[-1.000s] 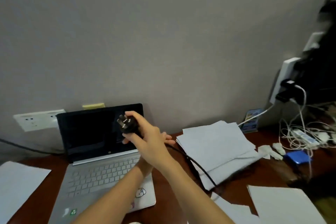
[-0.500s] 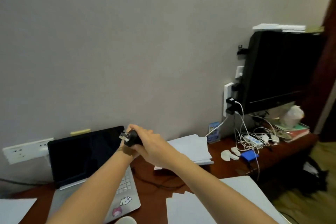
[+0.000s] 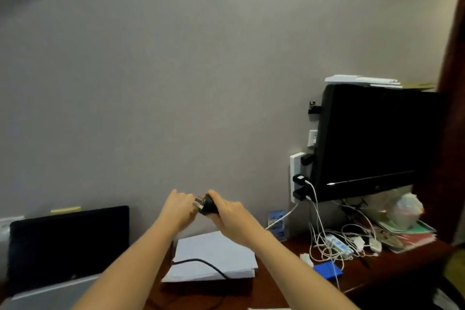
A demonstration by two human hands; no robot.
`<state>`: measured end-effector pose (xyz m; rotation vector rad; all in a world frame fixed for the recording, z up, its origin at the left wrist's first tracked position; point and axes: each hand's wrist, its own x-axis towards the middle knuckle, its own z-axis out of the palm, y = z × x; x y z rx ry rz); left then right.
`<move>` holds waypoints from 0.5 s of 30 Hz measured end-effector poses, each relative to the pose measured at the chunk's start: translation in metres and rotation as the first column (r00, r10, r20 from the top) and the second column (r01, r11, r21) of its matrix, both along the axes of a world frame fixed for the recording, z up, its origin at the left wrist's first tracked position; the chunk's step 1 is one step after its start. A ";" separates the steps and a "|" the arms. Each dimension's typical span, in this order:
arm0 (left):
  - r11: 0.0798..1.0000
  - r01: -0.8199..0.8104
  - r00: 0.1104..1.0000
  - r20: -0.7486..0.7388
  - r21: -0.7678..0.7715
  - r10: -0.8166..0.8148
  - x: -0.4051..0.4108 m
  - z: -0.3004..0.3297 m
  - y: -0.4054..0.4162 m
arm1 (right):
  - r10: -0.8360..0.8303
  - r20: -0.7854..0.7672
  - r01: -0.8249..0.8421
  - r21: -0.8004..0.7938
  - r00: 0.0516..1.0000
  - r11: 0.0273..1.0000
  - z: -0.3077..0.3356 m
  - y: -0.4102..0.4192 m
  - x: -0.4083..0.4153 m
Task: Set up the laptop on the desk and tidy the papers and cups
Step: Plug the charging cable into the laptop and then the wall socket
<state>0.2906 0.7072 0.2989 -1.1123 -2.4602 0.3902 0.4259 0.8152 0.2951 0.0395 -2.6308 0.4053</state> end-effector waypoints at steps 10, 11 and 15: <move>0.984 0.172 0.985 -0.039 0.056 -0.170 0.069 0.014 0.115 | -0.228 0.149 0.218 0.082 0.962 0.972 -0.011 0.166 0.067; 0.981 0.184 0.983 -0.032 0.062 -0.182 0.071 0.015 0.120 | -0.251 0.151 0.244 0.067 0.956 0.968 -0.013 0.176 0.069; 0.974 0.222 0.975 -0.039 0.040 -0.220 0.068 0.016 0.123 | -0.372 0.248 0.374 0.044 0.894 0.927 -0.023 0.211 0.082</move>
